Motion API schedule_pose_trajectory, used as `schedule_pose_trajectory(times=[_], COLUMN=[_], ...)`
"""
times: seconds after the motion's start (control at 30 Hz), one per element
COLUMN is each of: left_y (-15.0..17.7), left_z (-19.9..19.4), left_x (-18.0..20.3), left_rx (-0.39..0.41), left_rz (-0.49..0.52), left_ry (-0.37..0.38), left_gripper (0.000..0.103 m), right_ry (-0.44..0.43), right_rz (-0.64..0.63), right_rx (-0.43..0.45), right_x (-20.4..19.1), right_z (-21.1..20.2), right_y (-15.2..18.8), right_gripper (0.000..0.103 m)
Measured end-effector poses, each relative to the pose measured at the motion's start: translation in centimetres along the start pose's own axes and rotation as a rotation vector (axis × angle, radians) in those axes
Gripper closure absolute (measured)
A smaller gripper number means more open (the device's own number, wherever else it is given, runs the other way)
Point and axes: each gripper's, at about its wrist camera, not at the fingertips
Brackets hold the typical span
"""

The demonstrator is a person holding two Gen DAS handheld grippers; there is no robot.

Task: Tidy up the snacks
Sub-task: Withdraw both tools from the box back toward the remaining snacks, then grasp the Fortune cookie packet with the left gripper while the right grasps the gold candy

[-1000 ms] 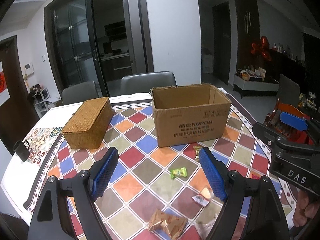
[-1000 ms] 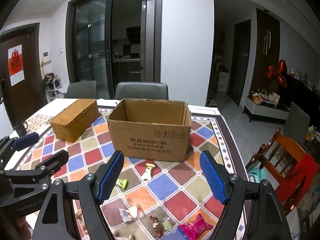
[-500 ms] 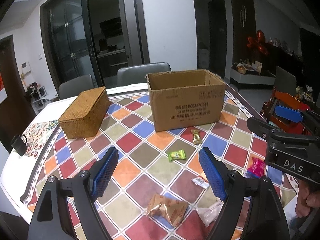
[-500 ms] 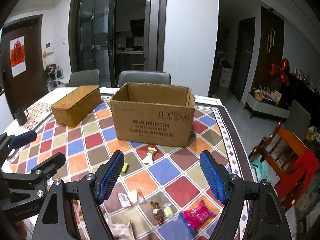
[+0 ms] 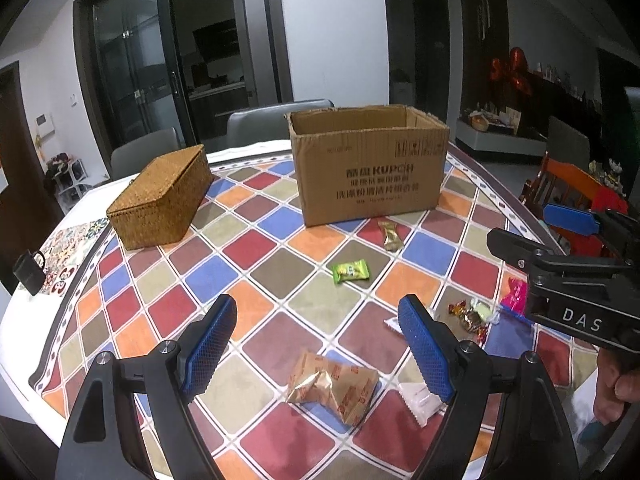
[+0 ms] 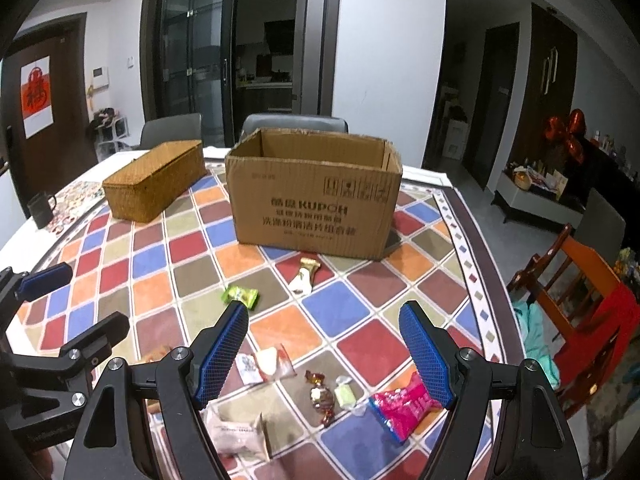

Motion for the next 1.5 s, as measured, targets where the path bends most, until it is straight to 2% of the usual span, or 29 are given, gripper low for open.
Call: schedule_pose_trajectory(times=[0.77, 1.17, 1.5], left_y=[3.6, 5.2, 6.4], left_z=[3.4, 6.0, 7.7], left_x=[-0.4, -1.4, -2.0], left_rx=[-0.092, -0.149, -0.193], left_rz=[-0.003, -0.03, -0.046], left_ry=[0.052, 0.077, 0.084], left_gripper=[0.02, 0.02, 0.02], right_ry=[-0.016, -0.016, -0.026], right_rz=[-0.016, -0.053, -0.062], right_rx=[-0.129, -0.191, -0.248], right_x=[-1.0, -2.1, -2.8], right_z=[3.7, 6.1, 8.2], right_y=[4.1, 5.9, 7.1], right_gripper=[0.026, 0.034, 0.046])
Point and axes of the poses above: each gripper's, at about its wrist camera, not at the fingertips, and z roughly the way its jaws point, x to its right, y to its underside, and after that the axes turned 14 degrees about y, right-handed
